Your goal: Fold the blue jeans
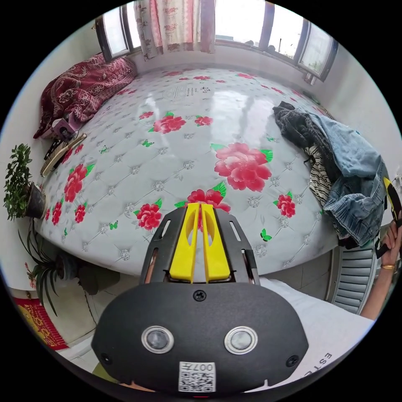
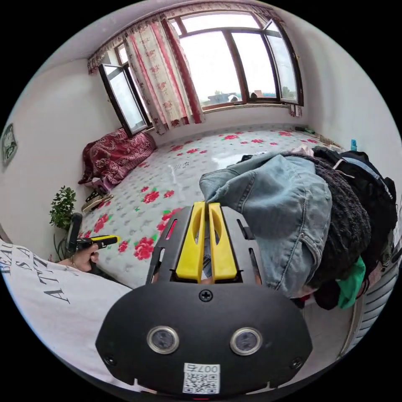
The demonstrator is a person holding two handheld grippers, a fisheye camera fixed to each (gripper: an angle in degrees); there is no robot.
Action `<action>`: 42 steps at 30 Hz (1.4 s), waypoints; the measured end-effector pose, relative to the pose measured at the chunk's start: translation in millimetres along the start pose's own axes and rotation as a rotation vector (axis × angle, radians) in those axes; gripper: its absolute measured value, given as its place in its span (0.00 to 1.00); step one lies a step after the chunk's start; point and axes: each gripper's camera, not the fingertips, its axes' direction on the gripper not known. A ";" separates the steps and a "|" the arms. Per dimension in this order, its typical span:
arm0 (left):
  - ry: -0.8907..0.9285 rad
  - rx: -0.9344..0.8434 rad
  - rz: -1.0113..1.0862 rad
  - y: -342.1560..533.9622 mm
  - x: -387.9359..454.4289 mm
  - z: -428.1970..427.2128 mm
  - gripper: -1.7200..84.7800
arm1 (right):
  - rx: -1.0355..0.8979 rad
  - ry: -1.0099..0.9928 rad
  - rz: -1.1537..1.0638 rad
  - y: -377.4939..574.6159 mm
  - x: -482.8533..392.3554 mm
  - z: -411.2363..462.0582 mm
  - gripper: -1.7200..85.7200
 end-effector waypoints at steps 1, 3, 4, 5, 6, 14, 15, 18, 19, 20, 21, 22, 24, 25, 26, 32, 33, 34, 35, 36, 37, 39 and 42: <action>0.006 0.009 -0.004 -1.5 -9.0 -2.0 0.01 | -0.026 -0.035 -0.025 -6.7 -13.3 9.7 0.02; 0.018 0.046 -0.034 -3.3 -51.7 -9.1 0.01 | -0.085 -0.135 -0.143 -28.6 -78.0 49.5 0.02; 0.020 0.055 -0.042 -2.0 -64.0 -10.4 0.01 | -0.098 -0.164 -0.174 -33.4 -95.9 60.1 0.02; 0.016 0.067 -0.065 2.0 -90.6 -11.6 0.01 | -0.123 -0.247 -0.224 -43.1 -131.6 82.7 0.02; 0.010 0.070 -0.096 7.7 -119.5 -11.7 0.01 | -0.150 -0.362 -0.265 -52.0 -168.6 108.6 0.02; -0.106 0.062 -0.462 65.7 -340.3 -9.5 0.02 | -0.495 -0.619 -0.533 -33.7 -386.7 285.0 0.04; -0.124 0.063 -0.478 72.8 -365.6 -8.2 0.04 | -0.505 -0.572 -0.532 -27.5 -386.5 299.6 0.04; -0.172 0.016 -0.470 80.4 -405.2 0.7 0.08 | -0.514 -0.358 -0.428 -19.3 -346.6 329.4 0.07; -0.179 0.007 -0.456 80.1 -408.8 3.2 0.08 | -0.517 -0.314 -0.387 -18.3 -332.6 334.1 0.07; -0.196 -0.011 -0.426 77.8 -413.0 8.8 0.09 | -0.524 -0.223 -0.280 -16.4 -299.2 342.2 0.08; -0.204 -0.032 -0.394 73.7 -414.1 15.9 0.09 | -0.536 -0.132 -0.167 -14.2 -263.2 347.6 0.09; -0.202 -0.043 -0.377 71.1 -413.9 20.1 0.09 | -0.541 -0.088 -0.112 -13.0 -245.2 349.2 0.10; -0.204 -0.065 -0.327 57.6 -412.0 36.3 0.11 | -0.547 0.062 0.066 -9.2 -180.7 351.7 0.12; -0.209 -0.066 -0.325 53.2 -412.2 39.1 0.11 | -0.554 0.095 0.101 -9.1 -167.2 352.9 0.12; -0.212 -0.055 -0.326 43.8 -413.8 42.2 0.12 | -0.562 0.154 0.148 -11.1 -144.4 355.5 0.13; -0.153 -0.054 -0.332 -8.3 -424.9 70.4 0.15 | -0.541 0.289 0.139 -52.4 -100.3 395.2 0.15; -0.163 -0.090 -0.315 -20.0 -421.5 85.8 0.14 | -0.543 0.304 0.124 -60.7 -97.4 412.0 0.16; -0.170 -0.110 -0.305 -25.9 -418.7 94.6 0.14 | -0.548 0.315 0.120 -63.6 -95.9 421.2 0.16; -0.194 -0.167 -0.282 -37.5 -410.3 115.8 0.13 | -0.580 0.338 0.122 -65.6 -92.7 442.5 0.16; -0.246 -0.257 -0.250 -47.6 -399.2 139.8 0.10 | -0.654 0.341 0.142 -61.9 -89.4 467.4 0.15; -0.295 -0.307 -0.238 -52.1 -393.2 151.4 0.08 | -0.707 0.332 0.153 -57.9 -88.6 480.5 0.15; -0.444 -0.384 -0.114 -69.6 -366.6 175.2 0.02 | -0.688 0.406 0.087 -57.9 -110.1 491.1 0.11; -0.407 -0.364 -0.131 -85.6 -370.7 170.9 0.01 | -0.806 0.435 -0.099 -65.7 -136.8 508.6 0.06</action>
